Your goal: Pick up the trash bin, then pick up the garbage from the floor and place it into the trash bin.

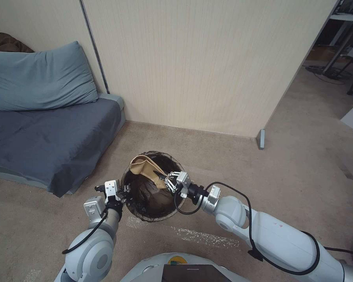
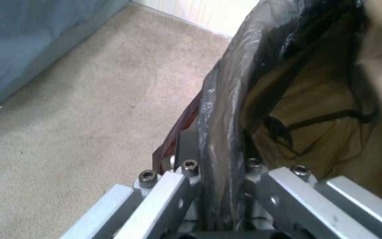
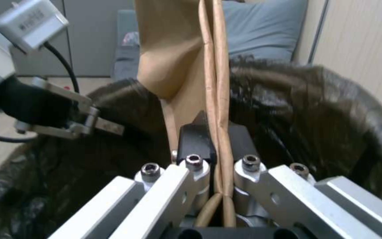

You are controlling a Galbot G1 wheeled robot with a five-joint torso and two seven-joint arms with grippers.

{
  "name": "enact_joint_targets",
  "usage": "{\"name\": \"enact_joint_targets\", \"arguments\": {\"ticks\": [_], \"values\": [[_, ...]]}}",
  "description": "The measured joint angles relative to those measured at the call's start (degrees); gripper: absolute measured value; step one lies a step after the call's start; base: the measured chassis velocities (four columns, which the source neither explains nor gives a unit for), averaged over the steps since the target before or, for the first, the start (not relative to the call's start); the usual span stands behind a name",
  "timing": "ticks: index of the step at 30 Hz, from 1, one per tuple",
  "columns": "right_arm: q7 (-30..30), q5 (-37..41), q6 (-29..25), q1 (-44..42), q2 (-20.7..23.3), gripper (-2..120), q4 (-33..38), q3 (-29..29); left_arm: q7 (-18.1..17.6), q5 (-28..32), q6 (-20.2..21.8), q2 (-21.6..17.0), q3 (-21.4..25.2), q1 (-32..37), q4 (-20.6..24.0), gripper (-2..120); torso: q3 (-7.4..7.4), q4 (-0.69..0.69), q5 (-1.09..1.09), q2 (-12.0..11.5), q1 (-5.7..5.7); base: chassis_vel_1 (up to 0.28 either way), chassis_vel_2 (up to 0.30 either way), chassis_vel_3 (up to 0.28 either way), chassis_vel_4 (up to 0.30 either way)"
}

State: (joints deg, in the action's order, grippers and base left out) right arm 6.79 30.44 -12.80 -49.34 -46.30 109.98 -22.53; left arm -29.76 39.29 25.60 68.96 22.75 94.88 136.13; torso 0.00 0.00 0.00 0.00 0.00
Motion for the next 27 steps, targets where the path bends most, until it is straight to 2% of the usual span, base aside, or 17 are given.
{"name": "enact_joint_targets", "arguments": {"ticks": [9, 11, 12, 15, 18, 19, 24, 25, 26, 27], "values": [[-1.3, -0.7, 0.1, 1.2, -1.0, 0, -1.3, -1.7, 0.0, 0.4, 0.0, -0.1, 0.0, -0.4, 0.0, 0, 0.00, 0.00, 0.00, 0.0, 0.00, 0.000, 0.000, 0.000, 0.000], [-1.6, -0.8, 0.3, 1.4, -0.9, 10, -1.2, -2.0, -0.1, 0.5, 0.0, -0.1, 0.1, -0.5, 0.0, 0, 0.00, 0.00, 0.00, 0.0, 0.00, 0.000, 0.000, 0.000, 0.000], [-1.6, -0.8, 0.3, 1.4, -0.9, 10, -1.2, -2.0, -0.1, 0.5, 0.0, -0.1, 0.1, -0.5, 0.0, 0, 0.00, 0.00, 0.00, 0.0, 0.00, 0.000, 0.000, 0.000, 0.000], [-2.0, -0.8, 0.5, 1.6, -0.6, 26, -0.6, -2.2, -0.1, 0.6, 0.0, -0.1, 0.0, -0.8, -0.2, 0, 0.00, 0.00, 0.00, 0.0, 0.00, 0.000, 0.000, 0.000, 0.000], [-2.1, -0.8, 0.5, 1.6, -0.5, 31, -0.4, -2.2, -0.1, 0.6, 0.0, -0.1, 0.0, -0.9, -0.3, 0, 0.00, 0.01, 0.00, 0.0, 0.00, 0.000, 0.000, 0.000, 0.000], [-2.1, -0.8, 0.6, 1.6, -0.5, 37, -0.3, -2.2, -0.1, 0.6, 0.0, -0.1, 0.0, -0.9, -0.3, 0, 0.00, 0.00, 0.00, 0.0, 0.00, 0.000, 0.000, 0.000, 0.000], [-2.1, -0.8, 0.6, 1.5, -0.3, 50, -0.1, -2.2, -0.1, 0.7, 0.0, -0.1, 0.0, -1.0, -0.5, 0, 0.00, 0.01, 0.00, 0.0, 0.00, 0.000, 0.000, 0.000, 0.000], [-2.1, -0.8, 0.6, 1.5, -0.3, 53, -0.1, -2.2, -0.1, 0.7, 0.0, -0.1, 0.0, -1.1, -0.5, 0, 0.00, 0.01, 0.00, 0.0, 0.00, 0.000, 0.000, 0.000, 0.000], [-2.1, -0.9, 0.7, 1.5, -0.2, 62, 0.0, -2.2, -0.1, 0.7, 0.0, -0.1, 0.0, -1.1, -0.6, 0, 0.00, 0.00, 0.00, 0.0, 0.00, 0.000, 0.000, 0.000, 0.000], [-2.1, -0.9, 0.7, 1.5, -0.2, 65, 0.1, -2.2, -0.1, 0.8, 0.0, -0.1, 0.0, -1.2, -0.6, 0, 0.00, 0.00, 0.00, 0.0, 0.00, 0.000, 0.000, 0.000, 0.000]]}}
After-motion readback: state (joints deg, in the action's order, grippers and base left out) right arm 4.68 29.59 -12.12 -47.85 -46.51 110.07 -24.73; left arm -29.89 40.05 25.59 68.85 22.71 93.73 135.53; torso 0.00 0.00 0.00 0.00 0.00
